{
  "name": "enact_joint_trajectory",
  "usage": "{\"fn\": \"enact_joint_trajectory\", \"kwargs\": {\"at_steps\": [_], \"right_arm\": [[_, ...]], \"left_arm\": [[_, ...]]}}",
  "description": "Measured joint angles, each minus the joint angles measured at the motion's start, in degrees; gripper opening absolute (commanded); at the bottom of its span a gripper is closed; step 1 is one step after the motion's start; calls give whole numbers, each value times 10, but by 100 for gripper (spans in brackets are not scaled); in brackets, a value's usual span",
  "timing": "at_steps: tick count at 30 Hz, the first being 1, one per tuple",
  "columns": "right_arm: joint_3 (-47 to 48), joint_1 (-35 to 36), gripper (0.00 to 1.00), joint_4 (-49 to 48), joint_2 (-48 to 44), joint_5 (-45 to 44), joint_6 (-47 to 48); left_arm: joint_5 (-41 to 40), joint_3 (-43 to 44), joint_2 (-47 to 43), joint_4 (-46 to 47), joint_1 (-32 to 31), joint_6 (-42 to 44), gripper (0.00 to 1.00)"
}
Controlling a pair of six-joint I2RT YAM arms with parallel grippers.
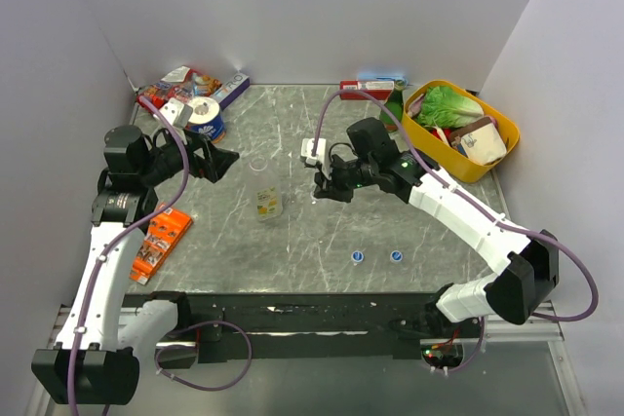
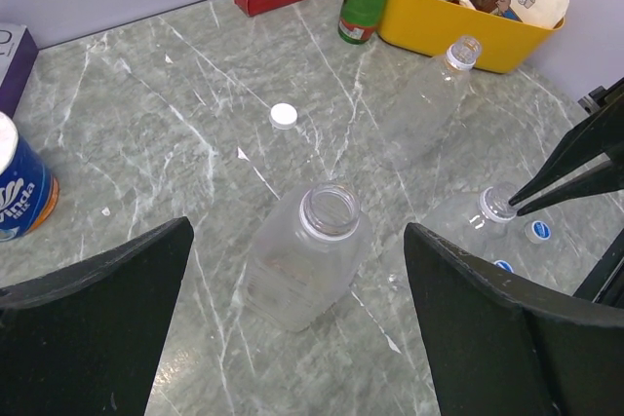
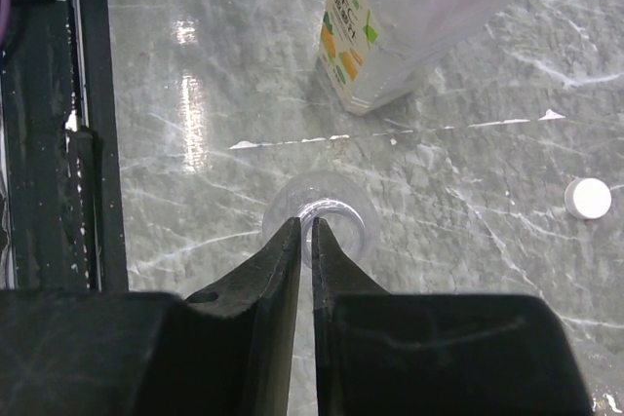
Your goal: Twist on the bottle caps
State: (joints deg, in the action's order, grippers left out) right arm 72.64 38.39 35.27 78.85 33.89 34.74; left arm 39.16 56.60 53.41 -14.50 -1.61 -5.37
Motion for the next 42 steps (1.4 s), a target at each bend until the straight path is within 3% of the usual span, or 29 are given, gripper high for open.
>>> {"fn": "enact_joint_trajectory", "kwargs": {"at_steps": [2, 4, 7, 22, 27, 31, 36, 42], "right_arm": [[3, 0, 21, 4, -1, -3, -4], [5, 0, 38, 10, -2, -7, -7], [9, 0, 46, 16, -3, -13, -10], [24, 0, 70, 14, 5, -13, -19], [24, 1, 67, 14, 21, -10, -21], [24, 3, 51, 13, 39, -16, -21], [23, 3, 54, 14, 52, -29, -21], [15, 3, 25, 8, 50, -30, -21]], "left_arm": [[1, 0, 1, 0, 0, 0, 96], [1, 0, 2, 0, 0, 0, 96], [1, 1, 4, 0, 0, 0, 96], [3, 7, 12, 0, 0, -3, 96], [3, 7, 12, 0, 0, -4, 96], [7, 7, 12, 0, 0, -4, 96], [23, 7, 13, 0, -1, -4, 96], [43, 19, 32, 0, -5, -3, 96]]}}
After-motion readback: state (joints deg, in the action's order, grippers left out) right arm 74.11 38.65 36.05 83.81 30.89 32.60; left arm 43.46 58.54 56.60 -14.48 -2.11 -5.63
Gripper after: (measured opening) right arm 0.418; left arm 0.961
